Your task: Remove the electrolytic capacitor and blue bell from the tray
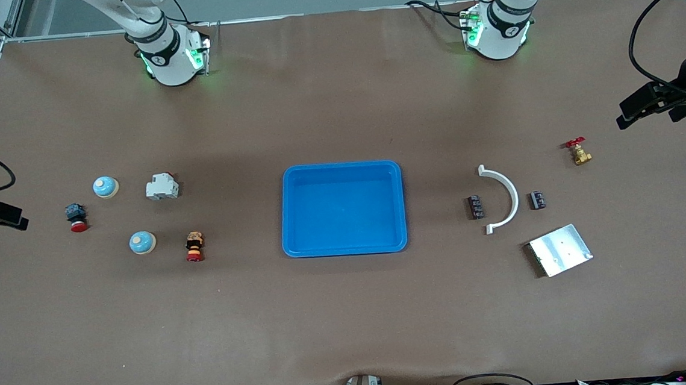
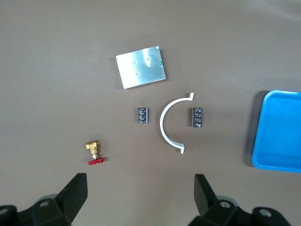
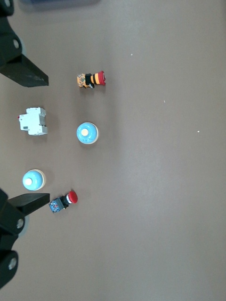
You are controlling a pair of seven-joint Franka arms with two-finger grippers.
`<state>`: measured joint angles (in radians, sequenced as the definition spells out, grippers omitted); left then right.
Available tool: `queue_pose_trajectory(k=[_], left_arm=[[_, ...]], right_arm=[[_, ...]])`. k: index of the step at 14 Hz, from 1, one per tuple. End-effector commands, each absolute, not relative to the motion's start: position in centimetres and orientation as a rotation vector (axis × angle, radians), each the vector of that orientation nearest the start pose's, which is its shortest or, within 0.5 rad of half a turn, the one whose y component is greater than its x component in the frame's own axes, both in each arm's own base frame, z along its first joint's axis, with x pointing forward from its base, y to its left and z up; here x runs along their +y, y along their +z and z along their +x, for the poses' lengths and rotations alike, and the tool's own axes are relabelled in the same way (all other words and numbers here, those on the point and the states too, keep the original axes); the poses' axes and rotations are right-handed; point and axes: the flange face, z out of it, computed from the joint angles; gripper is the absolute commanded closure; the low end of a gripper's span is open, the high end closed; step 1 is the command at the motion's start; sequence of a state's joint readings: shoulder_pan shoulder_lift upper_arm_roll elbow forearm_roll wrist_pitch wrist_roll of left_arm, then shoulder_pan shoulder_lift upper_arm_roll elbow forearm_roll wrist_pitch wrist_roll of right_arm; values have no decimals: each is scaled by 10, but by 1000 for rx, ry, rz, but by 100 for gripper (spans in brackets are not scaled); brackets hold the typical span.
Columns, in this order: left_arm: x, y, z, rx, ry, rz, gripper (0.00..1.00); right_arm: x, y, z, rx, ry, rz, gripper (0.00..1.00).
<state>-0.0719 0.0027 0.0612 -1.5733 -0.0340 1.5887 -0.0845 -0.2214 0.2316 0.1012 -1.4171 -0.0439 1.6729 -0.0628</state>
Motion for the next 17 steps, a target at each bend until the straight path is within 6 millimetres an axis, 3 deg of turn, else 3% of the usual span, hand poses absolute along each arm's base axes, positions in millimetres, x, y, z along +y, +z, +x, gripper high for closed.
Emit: queue_pose_trajectory(k=[1, 5, 17], left_arm=[[-12, 627, 553, -92, 18, -3158, 0], [-14, 624, 554, -89, 29, -3165, 0], [-9, 620, 557, -82, 38, -3163, 0]], right_arm=[[-69, 594, 608, 66, -14, -3162, 0], [-32, 620, 594, -22, -26, -3168, 0], [-16, 632, 582, -51, -34, -3170, 0]])
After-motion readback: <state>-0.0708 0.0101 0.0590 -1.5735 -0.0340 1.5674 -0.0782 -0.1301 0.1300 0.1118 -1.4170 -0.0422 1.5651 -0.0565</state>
